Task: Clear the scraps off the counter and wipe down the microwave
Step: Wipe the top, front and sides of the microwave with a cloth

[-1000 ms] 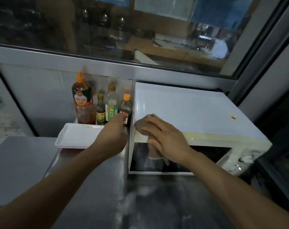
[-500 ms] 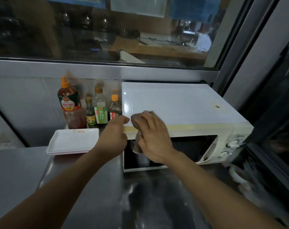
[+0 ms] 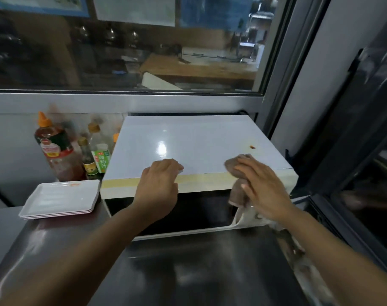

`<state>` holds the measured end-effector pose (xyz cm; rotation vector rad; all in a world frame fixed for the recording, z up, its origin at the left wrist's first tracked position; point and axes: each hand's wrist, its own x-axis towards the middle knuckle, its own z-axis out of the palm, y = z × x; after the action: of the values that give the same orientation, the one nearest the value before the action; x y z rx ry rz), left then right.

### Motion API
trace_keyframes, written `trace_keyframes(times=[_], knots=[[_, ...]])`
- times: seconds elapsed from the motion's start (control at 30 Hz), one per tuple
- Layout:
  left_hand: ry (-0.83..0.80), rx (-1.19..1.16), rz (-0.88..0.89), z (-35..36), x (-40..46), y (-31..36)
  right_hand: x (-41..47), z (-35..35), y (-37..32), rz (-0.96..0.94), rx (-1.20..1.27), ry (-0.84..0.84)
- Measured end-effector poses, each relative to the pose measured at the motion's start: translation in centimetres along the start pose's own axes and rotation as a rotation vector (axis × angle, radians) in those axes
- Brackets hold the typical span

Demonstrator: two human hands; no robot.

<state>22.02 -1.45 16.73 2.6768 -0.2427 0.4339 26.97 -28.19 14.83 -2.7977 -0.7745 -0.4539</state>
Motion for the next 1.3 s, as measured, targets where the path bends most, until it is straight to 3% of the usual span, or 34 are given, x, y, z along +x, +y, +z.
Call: trace_keyframes(times=[0.2, 0.27, 0.43, 0.6, 0.73, 0.97, 1.17, 1.3], knots=[[0.037, 0.052, -0.106, 2.1, 1.1, 2.6, -2.5, -1.6, 6.3, 0.172, 0.047, 0.072], [0.057, 0.049, -0.102, 2.4, 1.6, 3.4, -2.4, -1.1, 5.3, 0.186, 0.066, 0.136], [0.015, -0.004, -0.051, 4.4, 3.2, 7.0, -0.5, 0.7, -1.1, 0.02, 0.176, 0.211], [0.048, 0.006, -0.076, 5.5, 3.9, 8.5, -0.8, 0.4, 2.5, -0.091, 0.101, 0.132], [0.049, 0.001, -0.075, 5.4, 3.6, 8.5, -2.0, -0.3, 7.2, 0.036, 0.137, 0.076], [0.053, -0.009, -0.047, 5.4, 3.3, 8.4, -3.7, -0.9, 10.3, 0.15, 0.573, 0.115], [0.054, -0.042, -0.064, 5.3, 3.3, 8.0, -2.9, 0.4, 7.1, 0.066, 0.149, 0.171], [0.005, -0.11, -0.016, 4.7, 3.1, 7.4, -1.6, 1.0, 2.3, -0.008, 0.124, 0.179]])
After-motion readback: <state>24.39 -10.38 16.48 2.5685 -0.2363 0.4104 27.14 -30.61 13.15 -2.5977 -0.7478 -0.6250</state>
